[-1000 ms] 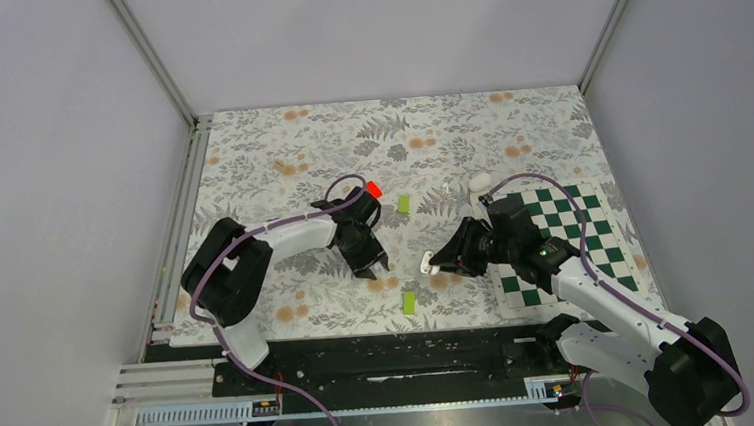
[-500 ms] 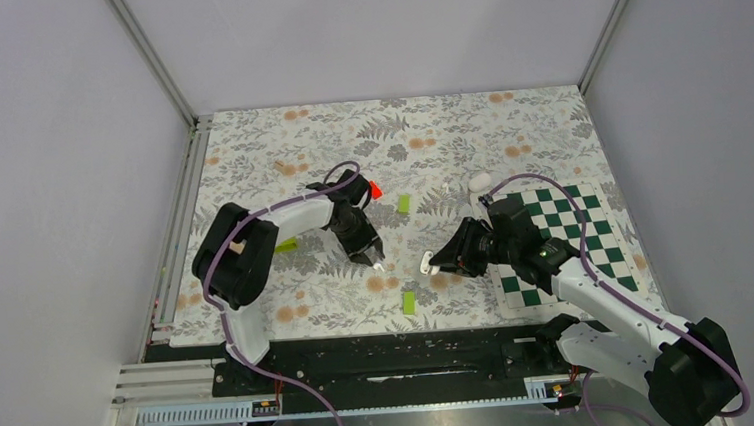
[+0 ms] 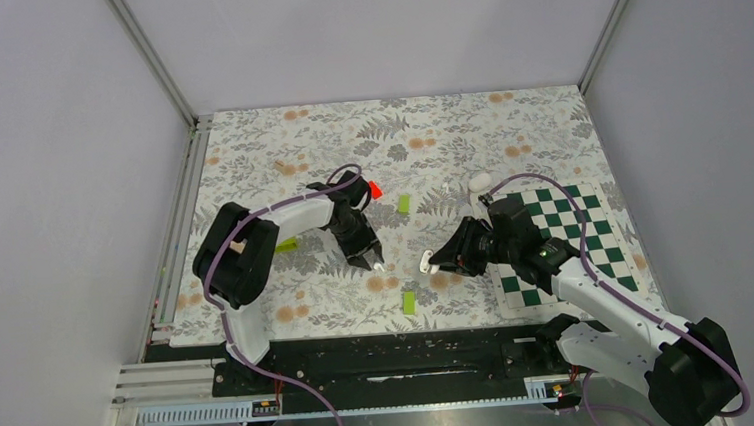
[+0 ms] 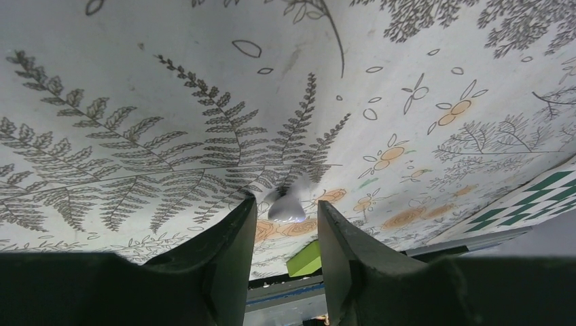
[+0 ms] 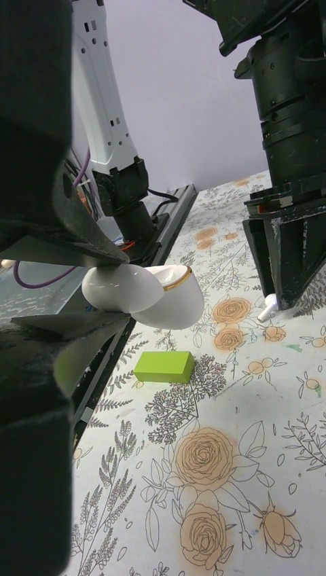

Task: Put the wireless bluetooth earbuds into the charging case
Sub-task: Pick up the left earbud from the center of the board.

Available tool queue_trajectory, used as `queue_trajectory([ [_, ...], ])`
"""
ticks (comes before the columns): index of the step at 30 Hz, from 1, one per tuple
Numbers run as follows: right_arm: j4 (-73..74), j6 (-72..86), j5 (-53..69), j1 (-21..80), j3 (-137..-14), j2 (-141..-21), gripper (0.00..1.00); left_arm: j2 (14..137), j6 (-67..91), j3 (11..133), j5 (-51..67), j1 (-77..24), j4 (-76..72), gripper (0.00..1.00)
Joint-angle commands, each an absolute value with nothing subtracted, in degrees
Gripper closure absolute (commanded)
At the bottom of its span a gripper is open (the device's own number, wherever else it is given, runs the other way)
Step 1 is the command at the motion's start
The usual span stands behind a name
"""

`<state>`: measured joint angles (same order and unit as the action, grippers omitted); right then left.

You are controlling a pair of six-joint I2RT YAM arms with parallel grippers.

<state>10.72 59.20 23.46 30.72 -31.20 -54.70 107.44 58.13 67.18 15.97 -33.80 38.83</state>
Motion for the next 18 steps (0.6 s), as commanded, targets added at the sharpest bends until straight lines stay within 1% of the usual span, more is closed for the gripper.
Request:
queue_trajectory([
  [1, 8.58, 59.53, 23.58, 31.02, -31.15, -54.12, 1.0, 108.9, 56.76, 66.81, 14.94, -33.52, 42.59, 0.61],
  [4, 8.02, 59.67, 23.86, 31.03, -30.99, -54.8, 1.0, 109.42, 57.42, 66.89, 16.0, -33.57, 42.29, 0.62],
  [12, 7.69, 59.64, 24.27, 31.02, -31.59, -55.28, 1.0, 109.76, 60.27, 65.99, 16.65, -33.56, 41.47, 0.7],
  [18, 7.62, 59.54, 24.52, 31.03, -31.7, -55.48, 1.0, 109.82, 60.91, 64.8, 16.78, -33.53, 40.39, 0.72],
])
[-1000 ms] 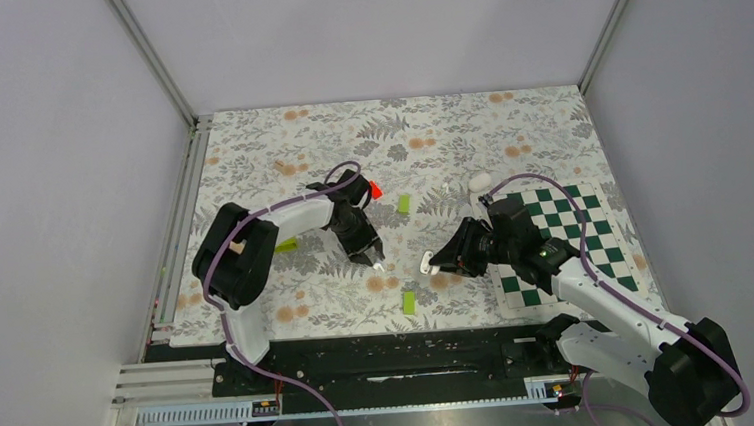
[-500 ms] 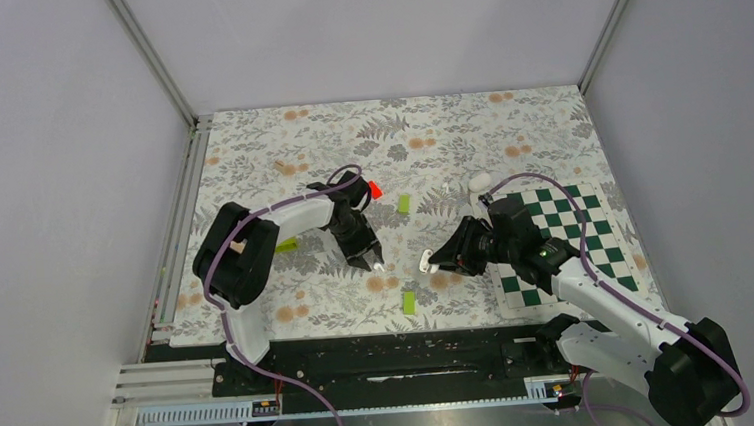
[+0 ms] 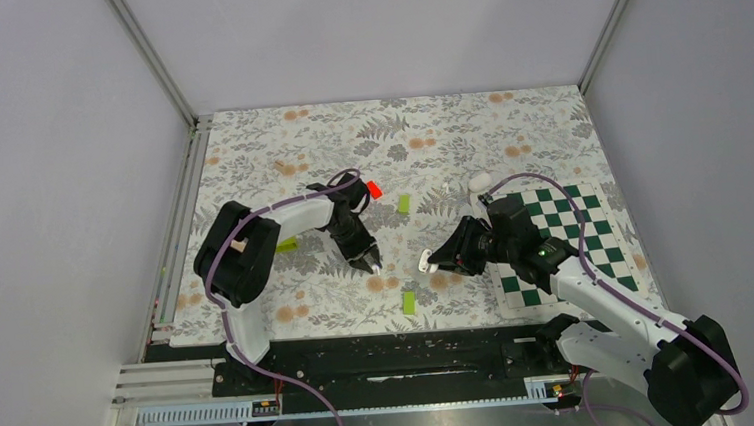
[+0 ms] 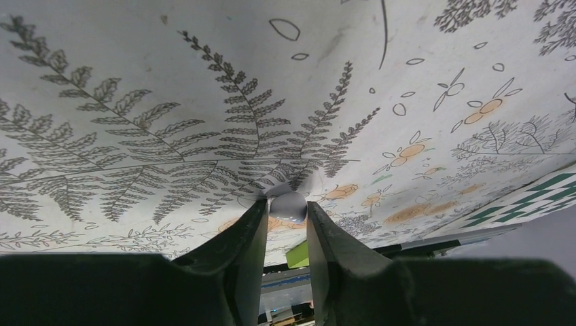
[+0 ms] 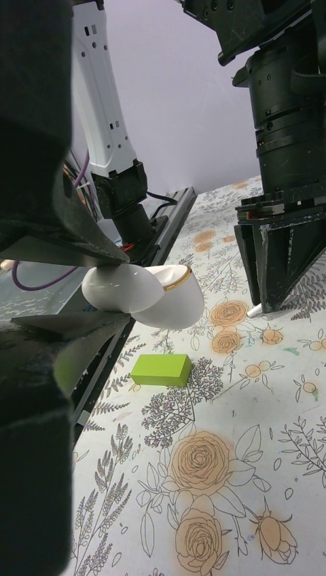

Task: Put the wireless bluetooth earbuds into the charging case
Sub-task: Pick up the left earbud from the center of the board.

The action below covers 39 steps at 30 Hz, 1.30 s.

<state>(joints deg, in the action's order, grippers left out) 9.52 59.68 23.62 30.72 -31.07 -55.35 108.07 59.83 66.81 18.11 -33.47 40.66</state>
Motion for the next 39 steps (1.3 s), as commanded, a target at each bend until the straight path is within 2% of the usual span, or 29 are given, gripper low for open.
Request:
queue_trajectory([
  [1, 7.57, 59.56, 24.55, 31.03, -31.73, -55.46, 1.0, 109.98, 60.86, 64.78, 16.72, -33.56, 40.35, 0.72],
  [7, 7.65, 59.51, 24.44, 31.03, -31.75, -55.52, 1.0, 109.84, 60.27, 65.41, 15.63, -33.57, 40.35, 0.72],
  [12, 7.62, 59.53, 24.47, 31.02, -31.72, -55.46, 1.0, 109.68, 58.27, 67.17, 13.27, -33.52, 41.69, 0.63],
  [21, 7.34, 59.52, 24.41, 30.99, -31.71, -55.54, 1.0, 110.43, 51.32, 70.9, 9.21, -33.57, 44.93, 0.69],
  [39, 6.49, 59.85, 24.7, 31.02, -31.5, -55.98, 1.0, 110.97, 47.64, 72.08, 11.3, -34.17, 44.71, 0.73],
])
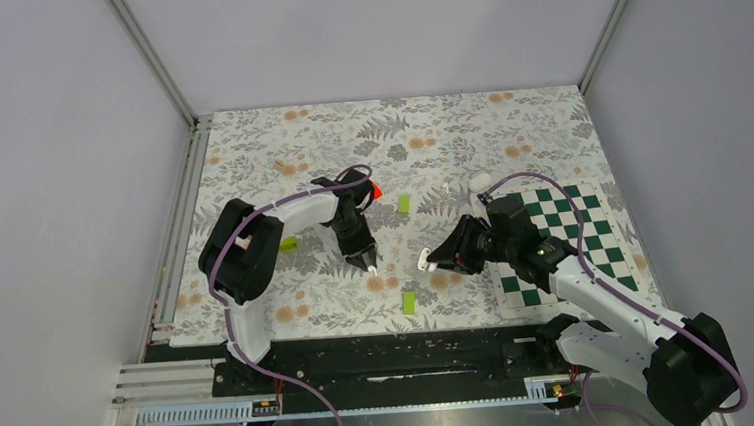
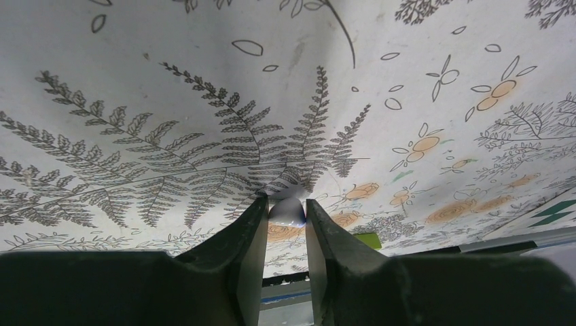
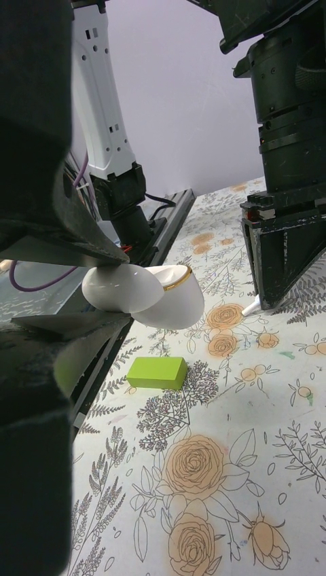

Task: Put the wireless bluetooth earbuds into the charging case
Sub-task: Pick up the left earbud from the center of the board, then insert the left earbud into the left side groove of the charging case.

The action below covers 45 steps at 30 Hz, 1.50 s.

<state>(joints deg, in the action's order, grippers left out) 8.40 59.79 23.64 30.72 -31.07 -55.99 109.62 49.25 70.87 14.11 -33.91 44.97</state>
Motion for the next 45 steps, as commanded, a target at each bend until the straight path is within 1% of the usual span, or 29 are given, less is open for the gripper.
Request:
queue_trajectory([
  [1, 6.47, 59.91, 24.66, 31.03, -31.55, -56.03, 1.0, 111.11, 47.64, 72.07, 11.21, -34.14, 44.66, 0.73],
  [3, 6.46, 59.86, 24.63, 30.98, -31.54, -55.99, 1.0, 111.31, 47.71, 72.07, 11.2, -34.19, 44.65, 0.76],
  [7, 6.44, 59.77, 24.69, 31.03, -31.42, -56.01, 1.0, 111.27, 48.05, 71.99, 11.24, -34.19, 44.66, 0.87],
  [10, 6.47, 59.77, 24.66, 31.02, -31.4, -56.01, 1.0, 110.39, 48.33, 71.99, 11.25, -34.19, 44.67, 0.9],
  [24, 5.82, 59.87, 24.85, 31.01, -31.66, -56.49, 1.0, 103.97, 48.81, 75.44, 6.56, -34.19, 48.28, 0.9],
  [30, 3.29, 60.88, 24.75, 31.1, -31.95, -57.92, 1.0, 102.19, 48.57, 79.38, 3.33, -34.19, 50.66, 0.91],
  [36, -0.44, 61.47, 25.44, 33.35, -35.2, -65.14, 1.0, 99.16, 47.65, 83.98, 0.27, -34.19, 53.78, 0.91],
  [40, -8.81, 65.36, 28.28, 34.41, -37.15, -71.08, 1.0, 95.63, 46.91, 84.44, -2.96, -34.26, 54.0, 0.92],
  [45, -11.12, 65.4, 27.81, 35.94, -41.54, -77.2, 1.0, 92.05, 46.59, 84.43, -4.05, -34.56, 54.04, 0.92],
])
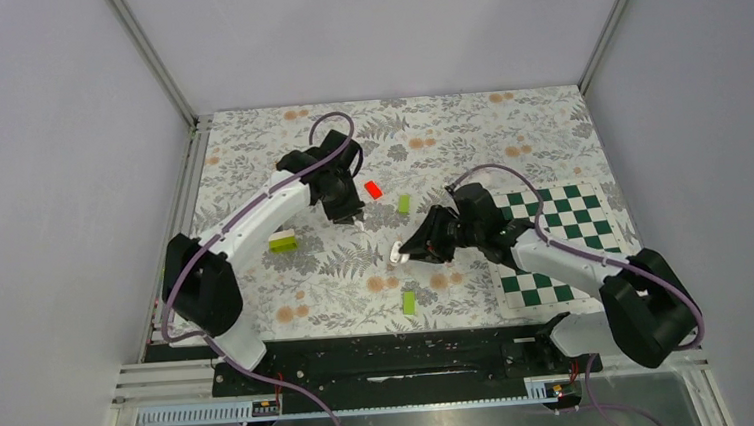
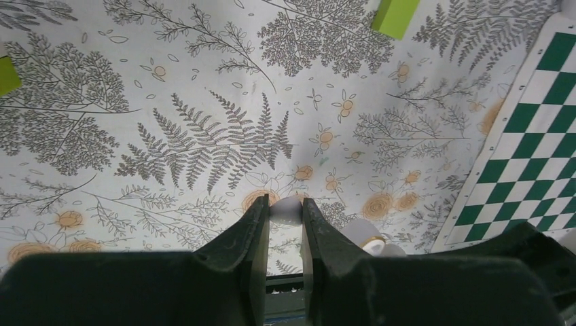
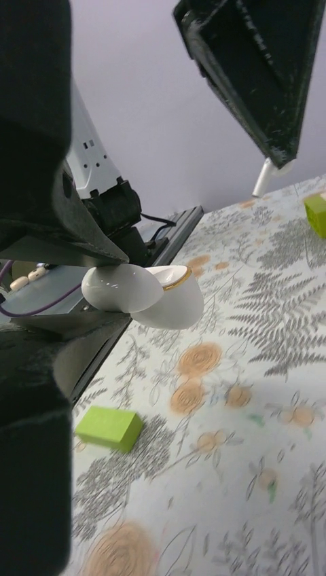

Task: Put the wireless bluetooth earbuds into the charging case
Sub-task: Insert the left earbud into the left side groove of the charging case.

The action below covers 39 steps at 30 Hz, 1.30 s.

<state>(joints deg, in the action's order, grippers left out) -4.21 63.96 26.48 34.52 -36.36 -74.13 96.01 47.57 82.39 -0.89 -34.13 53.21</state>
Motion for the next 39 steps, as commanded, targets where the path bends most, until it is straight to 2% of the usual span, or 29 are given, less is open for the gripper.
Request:
queue_trajectory([
  [1, -12.02, 65.58, 27.85, 36.3, -42.24, -78.47, 1.0, 91.63, 46.58, 84.53, -4.63, -34.8, 54.05, 0.92],
  [12, -22.79, 71.37, 29.94, 37.55, -44.7, -87.54, 1.0, 86.97, 46.25, 83.26, -11.06, -38.94, 50.68, 0.92],
  [25, -23.8, 72.95, 30.17, 37.65, -44.3, -86.62, 1.0, 84.19, 45.88, 76.49, -13.12, -44.37, 41.98, 0.93],
  [39, -25.48, 74.09, 30.8, 37.67, -43.81, -86.55, 1.0, 84.39, 44.36, 74.65, -18.87, -47.5, 40.17, 0.93],
])
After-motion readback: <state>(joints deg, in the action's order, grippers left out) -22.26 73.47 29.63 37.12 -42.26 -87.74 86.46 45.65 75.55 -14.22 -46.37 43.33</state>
